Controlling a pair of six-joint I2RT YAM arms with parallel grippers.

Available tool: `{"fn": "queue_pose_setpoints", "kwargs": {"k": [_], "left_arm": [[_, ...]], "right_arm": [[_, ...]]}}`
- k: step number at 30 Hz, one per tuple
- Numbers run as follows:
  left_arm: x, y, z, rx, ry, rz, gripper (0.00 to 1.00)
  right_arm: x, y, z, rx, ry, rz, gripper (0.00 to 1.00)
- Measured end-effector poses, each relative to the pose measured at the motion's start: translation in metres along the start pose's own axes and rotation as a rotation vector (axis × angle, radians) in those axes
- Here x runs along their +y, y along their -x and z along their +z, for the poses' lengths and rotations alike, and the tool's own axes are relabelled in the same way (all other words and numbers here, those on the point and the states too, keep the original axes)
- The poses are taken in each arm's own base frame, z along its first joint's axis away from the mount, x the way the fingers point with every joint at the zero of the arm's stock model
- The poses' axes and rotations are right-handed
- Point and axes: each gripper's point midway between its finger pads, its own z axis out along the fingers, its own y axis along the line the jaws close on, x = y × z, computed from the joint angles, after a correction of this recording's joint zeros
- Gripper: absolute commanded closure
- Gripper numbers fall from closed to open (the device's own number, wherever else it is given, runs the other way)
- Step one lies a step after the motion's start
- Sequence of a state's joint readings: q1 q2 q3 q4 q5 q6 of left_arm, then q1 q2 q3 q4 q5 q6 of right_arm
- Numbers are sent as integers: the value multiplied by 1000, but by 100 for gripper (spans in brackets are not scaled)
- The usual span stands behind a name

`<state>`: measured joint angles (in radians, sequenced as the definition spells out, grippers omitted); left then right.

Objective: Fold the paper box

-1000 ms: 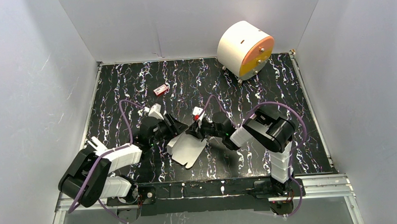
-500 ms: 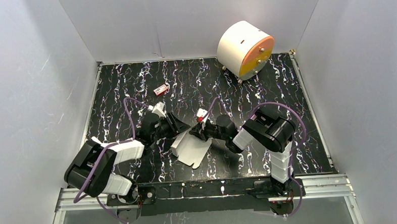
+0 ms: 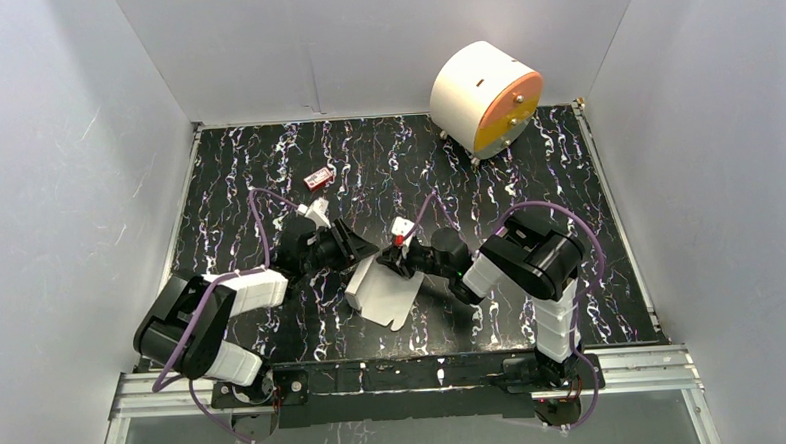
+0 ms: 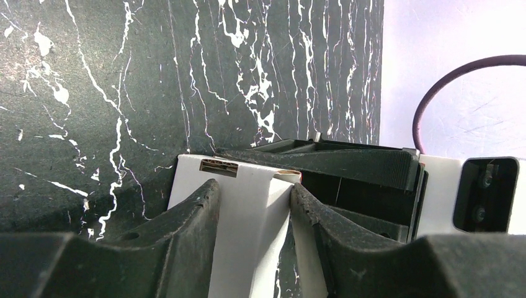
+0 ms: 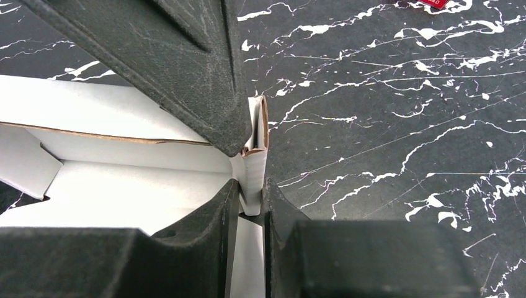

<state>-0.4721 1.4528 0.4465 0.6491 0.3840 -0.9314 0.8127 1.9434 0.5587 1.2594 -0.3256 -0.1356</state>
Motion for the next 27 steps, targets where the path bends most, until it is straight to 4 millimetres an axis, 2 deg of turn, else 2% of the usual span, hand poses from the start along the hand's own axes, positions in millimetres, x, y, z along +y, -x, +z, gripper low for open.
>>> {"fn": "queue_pose_setpoints", "kwargs": {"k": [9,20,27], "left_arm": [[0,-1,1,20,-5,-7,59],[-1,-1,2,29,2,-11,59],[-3,2,3,13,-3,-28,60]], "right_arm": [[1,6,2,-39,14,-26,68],[-5,8,3,-52,-26,-13,92],[-11,10,2,-59,-111,17,90]]}}
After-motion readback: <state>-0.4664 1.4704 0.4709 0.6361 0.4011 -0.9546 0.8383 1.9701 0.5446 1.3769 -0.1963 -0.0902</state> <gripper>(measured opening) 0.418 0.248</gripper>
